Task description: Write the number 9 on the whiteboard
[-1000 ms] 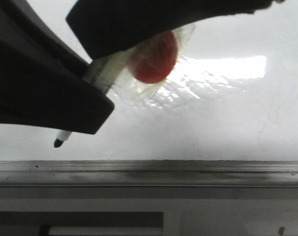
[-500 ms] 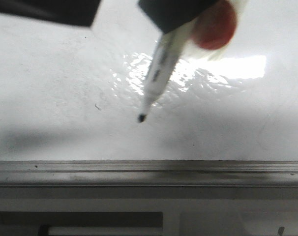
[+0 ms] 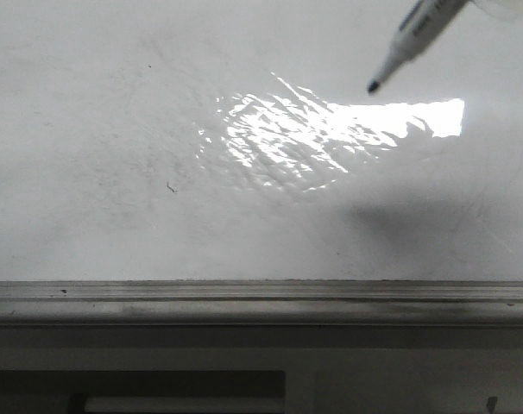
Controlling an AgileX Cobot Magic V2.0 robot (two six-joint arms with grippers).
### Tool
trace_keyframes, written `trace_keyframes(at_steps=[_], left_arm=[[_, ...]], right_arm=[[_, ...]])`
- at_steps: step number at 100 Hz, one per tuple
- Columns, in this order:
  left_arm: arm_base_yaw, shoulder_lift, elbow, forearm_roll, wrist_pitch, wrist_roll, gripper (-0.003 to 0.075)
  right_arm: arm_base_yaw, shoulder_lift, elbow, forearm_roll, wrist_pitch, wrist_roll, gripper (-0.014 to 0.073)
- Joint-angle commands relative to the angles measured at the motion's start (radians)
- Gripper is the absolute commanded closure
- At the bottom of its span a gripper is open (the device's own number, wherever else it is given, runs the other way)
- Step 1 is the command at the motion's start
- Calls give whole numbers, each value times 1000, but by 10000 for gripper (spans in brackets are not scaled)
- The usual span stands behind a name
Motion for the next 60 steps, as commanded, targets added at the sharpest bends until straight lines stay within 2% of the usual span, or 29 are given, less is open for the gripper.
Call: trace_keyframes(at_steps=[1,4,8,26,42,60], left_arm=[[25,-3,-23,-47,-36,-13,473],[27,-3,-23,-49,-37,-13,494],[31,-3,-23,-49,-37,-13,534],[31,-3,-23,-49,-33,-13,740],[31,-3,-23,-49,-27,-13,741],[31,-3,-23,-49,-27,-13,741]], right_arm=[[-5,-45,85,-16,-435,8,634],[-11,-45,102,-14,-498,8,634],[-25,-34,102,-12,-505,8,634],[-117,55,66,0,-380,8,634],[-172,100,55,31,-411,8,634],[-177,169,45,42,-394,8,634]])
